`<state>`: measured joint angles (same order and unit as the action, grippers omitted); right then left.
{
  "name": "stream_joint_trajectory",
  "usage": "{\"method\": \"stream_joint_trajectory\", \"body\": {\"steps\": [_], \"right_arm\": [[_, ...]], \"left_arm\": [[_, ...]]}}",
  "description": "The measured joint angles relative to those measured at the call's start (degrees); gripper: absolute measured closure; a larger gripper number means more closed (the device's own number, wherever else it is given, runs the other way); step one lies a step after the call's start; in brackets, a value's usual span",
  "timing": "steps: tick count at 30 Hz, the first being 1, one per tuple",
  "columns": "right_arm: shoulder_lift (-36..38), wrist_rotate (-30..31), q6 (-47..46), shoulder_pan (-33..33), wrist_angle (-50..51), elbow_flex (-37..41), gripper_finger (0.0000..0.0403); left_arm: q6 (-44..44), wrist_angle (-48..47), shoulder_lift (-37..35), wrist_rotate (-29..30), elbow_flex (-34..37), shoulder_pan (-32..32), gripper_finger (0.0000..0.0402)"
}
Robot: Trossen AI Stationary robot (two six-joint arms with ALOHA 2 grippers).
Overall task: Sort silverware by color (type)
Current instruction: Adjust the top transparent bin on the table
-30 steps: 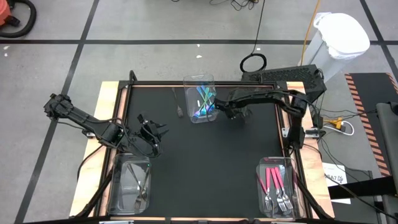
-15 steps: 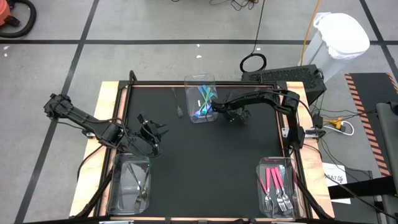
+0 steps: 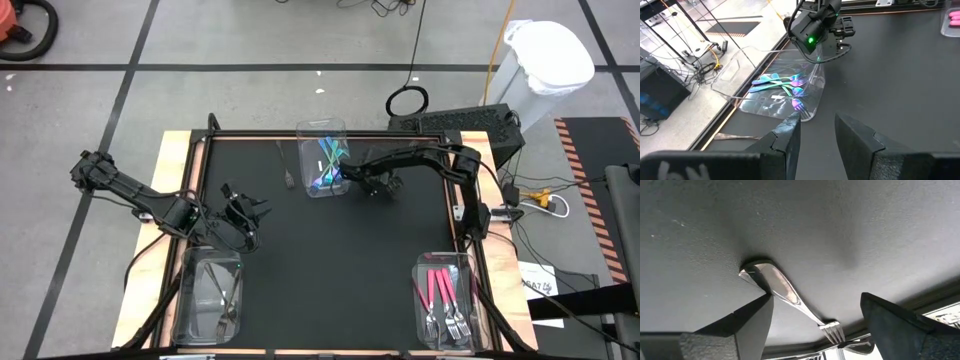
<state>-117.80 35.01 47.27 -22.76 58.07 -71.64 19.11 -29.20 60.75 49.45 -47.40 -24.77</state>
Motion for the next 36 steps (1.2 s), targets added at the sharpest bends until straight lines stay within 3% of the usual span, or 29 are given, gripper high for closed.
{"method": "stream_joint_trajectory", "body": {"steps": [12, 24, 36], "right_arm": [[3.4, -4.3, -3.1, 0.4, 6.0, 0.3, 0.0142], [3.8, -6.6, -2.2, -0.8, 5.2, 0.2, 0.0166], [4.6, -6.8, -4.5, 1.1, 3.4, 0.1, 0.0147]], "left_arm": [[0.0, -0.4, 0.0, 0.0, 0.0, 0.0, 0.0278], [0.0, -0.4, 0.0, -2.4, 0.0, 0.0, 0.0278], [0.0, -0.4, 0.0, -2.8, 0.0, 0.0, 0.0278]]}}
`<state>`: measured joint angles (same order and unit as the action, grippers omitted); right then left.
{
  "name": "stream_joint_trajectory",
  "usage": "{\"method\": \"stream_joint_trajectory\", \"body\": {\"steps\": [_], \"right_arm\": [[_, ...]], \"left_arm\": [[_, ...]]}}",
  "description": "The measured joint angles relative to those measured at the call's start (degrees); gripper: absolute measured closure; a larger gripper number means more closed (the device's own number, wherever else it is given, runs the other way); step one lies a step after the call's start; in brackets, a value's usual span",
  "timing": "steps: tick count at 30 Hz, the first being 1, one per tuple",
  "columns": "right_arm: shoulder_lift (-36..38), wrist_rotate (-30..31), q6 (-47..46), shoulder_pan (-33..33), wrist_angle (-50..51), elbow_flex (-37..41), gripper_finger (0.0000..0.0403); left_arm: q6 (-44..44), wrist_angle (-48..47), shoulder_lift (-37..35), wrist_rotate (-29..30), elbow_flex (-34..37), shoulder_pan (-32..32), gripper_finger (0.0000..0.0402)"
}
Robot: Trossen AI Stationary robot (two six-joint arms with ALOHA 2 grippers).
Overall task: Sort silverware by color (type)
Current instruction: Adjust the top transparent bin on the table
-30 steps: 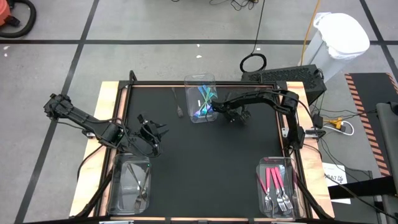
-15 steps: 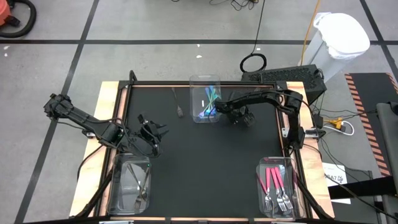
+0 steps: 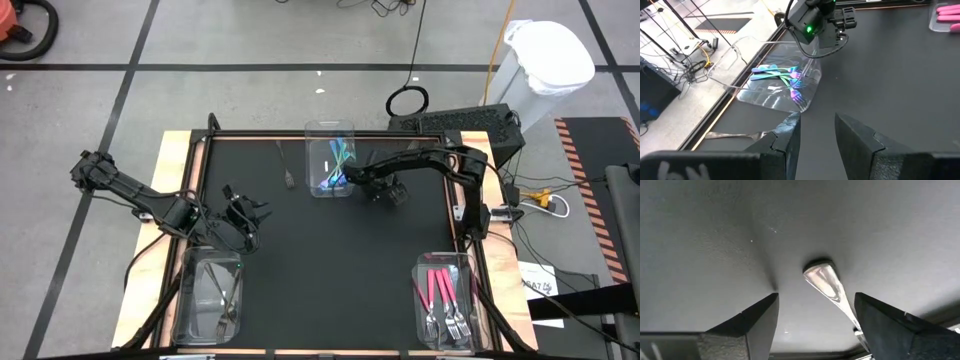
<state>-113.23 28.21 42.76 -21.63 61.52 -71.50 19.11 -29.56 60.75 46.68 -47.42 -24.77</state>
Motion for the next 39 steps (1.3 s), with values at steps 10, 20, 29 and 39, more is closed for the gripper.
{"method": "stream_joint_trajectory", "body": {"steps": [10, 20, 29, 39], "right_arm": [[10.4, -7.3, -4.7, 0.0, 0.0, 0.0, 0.0136], [16.2, -26.8, -18.4, 0.0, -4.7, 0.0, 0.0154], [16.2, -28.4, -20.6, 0.0, -8.3, 0.0, 0.0213], [16.2, -28.4, -19.6, 0.0, -12.6, -0.1, 0.0265]], "left_arm": [[0.0, 0.1, 0.0, 0.0, 0.0, 0.0, 0.0278], [0.0, 0.1, 0.0, 0.0, 0.0, 0.0, 0.0278], [0.0, 0.1, 0.0, 0.0, 0.0, 0.0, 0.0278], [0.0, 0.1, 0.0, 0.0, 0.0, 0.0, 0.0278]]}}
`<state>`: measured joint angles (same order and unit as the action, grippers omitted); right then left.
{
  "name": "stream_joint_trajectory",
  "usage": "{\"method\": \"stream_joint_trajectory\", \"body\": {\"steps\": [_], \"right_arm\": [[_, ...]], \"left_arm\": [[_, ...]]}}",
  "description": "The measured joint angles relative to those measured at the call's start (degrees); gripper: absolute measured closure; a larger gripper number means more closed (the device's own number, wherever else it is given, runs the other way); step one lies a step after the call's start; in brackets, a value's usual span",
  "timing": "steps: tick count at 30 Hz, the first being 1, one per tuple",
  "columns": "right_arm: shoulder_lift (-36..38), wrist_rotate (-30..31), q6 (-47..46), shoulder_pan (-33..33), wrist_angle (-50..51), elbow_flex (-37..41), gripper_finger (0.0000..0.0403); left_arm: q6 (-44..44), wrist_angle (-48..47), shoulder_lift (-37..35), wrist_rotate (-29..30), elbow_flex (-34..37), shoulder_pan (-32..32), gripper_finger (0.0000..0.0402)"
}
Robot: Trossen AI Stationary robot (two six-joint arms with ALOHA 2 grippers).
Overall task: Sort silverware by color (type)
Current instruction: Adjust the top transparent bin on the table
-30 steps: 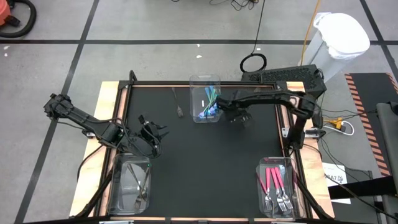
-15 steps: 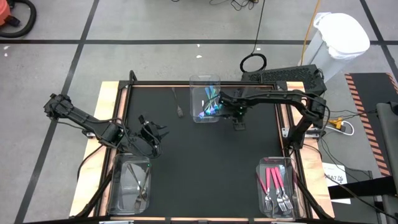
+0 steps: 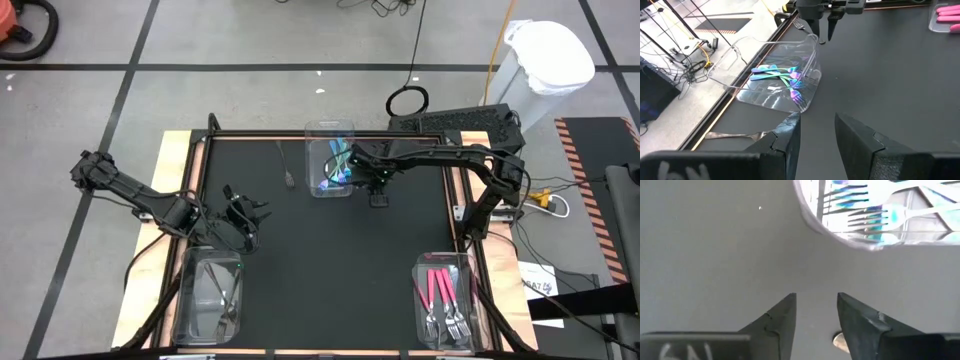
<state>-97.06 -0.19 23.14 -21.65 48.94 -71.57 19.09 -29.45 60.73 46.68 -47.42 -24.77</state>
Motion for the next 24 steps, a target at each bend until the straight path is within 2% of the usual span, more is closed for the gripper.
{"method": "stream_joint_trajectory", "body": {"steps": [16, 24], "right_arm": [[0.0, -0.2, -1.4, 0.0, -4.5, 0.0, 0.0361], [0.0, -0.2, -1.3, 0.0, -5.6, 0.0, 0.0391]], "left_arm": [[0.0, 0.0, 0.0, 0.0, 0.0, 0.0, 0.0278], [0.0, 0.0, 0.0, 0.0, 0.0, 0.0, 0.0278]]}}
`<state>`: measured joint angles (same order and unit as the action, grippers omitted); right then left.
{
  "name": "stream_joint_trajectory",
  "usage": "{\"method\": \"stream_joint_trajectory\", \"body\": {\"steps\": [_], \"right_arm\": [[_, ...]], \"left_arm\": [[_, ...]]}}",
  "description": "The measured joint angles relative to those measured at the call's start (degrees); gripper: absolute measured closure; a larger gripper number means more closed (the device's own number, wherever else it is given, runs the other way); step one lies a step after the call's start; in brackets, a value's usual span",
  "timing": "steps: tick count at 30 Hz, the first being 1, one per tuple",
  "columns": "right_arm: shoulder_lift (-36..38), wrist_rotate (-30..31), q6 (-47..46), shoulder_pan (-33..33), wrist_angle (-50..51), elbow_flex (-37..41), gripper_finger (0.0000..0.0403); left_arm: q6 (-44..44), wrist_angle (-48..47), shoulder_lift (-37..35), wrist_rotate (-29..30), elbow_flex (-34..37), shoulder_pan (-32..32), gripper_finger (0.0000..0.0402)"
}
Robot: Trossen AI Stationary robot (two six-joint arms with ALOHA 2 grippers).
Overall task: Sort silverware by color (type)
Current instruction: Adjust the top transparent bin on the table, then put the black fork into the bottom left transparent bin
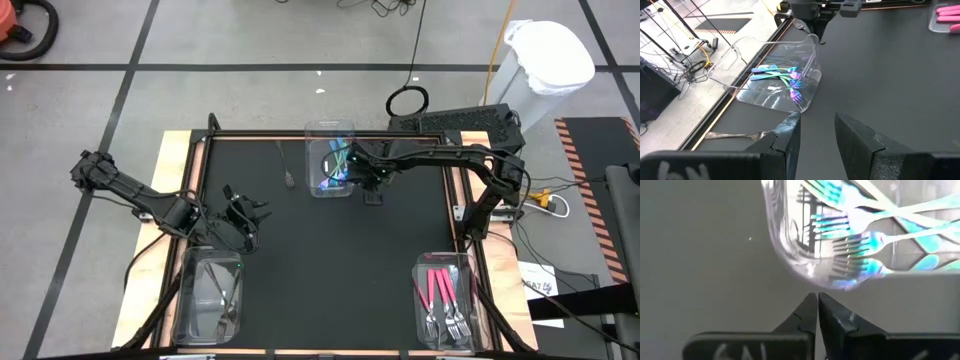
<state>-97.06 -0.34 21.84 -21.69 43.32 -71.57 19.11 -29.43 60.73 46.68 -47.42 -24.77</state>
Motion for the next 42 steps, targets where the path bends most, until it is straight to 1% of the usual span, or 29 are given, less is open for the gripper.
{"method": "stream_joint_trajectory", "body": {"steps": [11, 18, 23, 25, 30, 32, 34, 39, 42], "right_arm": [[0.0, -0.2, 0.9, 0.0, -5.5, 0.0, 0.0397], [0.0, -1.5, 1.5, -0.1, -8.3, 0.0, 0.0397], [0.0, -1.1, 1.5, -0.1, -3.3, 0.0, 0.0397], [0.0, 1.0, 1.3, -0.1, 0.7, 0.0, 0.0397], [0.0, 10.0, -1.0, 0.2, 11.6, 0.0, 0.0396], [0.0, 12.4, -0.7, 0.3, 14.7, 0.0, 0.0394], [0.0, 13.8, 0.9, -0.1, 15.6, 0.0, 0.0389], [0.0, 13.6, 6.7, -2.3, 12.9, 0.0, 0.0370], [0.0, 13.3, 8.2, -4.2, 11.6, 0.0, 0.0351]], "left_arm": [[0.0, 0.0, 0.0, 0.0, 0.0, 0.0, 0.0278], [0.0, 0.0, 0.0, 0.0, 0.0, 0.0, 0.0278], [0.0, 0.0, 0.0, 0.0, 0.0, 0.0, 0.0278], [0.0, 0.0, 0.0, 0.0, 0.0, 0.0, 0.0278], [-3.4, 0.8, 0.0, 0.0, 0.0, 0.0, 0.0278], [-3.9, 0.9, 0.0, 0.0, 0.0, 0.0, 0.0278], [-4.7, 1.0, 0.0, 0.0, 0.0, 0.0, 0.0278], [-4.6, 1.1, 0.0, 0.0, 0.0, 0.0, 0.0278], [-4.6, 1.1, 0.0, 0.0, 0.0, 0.0, 0.0278]]}}
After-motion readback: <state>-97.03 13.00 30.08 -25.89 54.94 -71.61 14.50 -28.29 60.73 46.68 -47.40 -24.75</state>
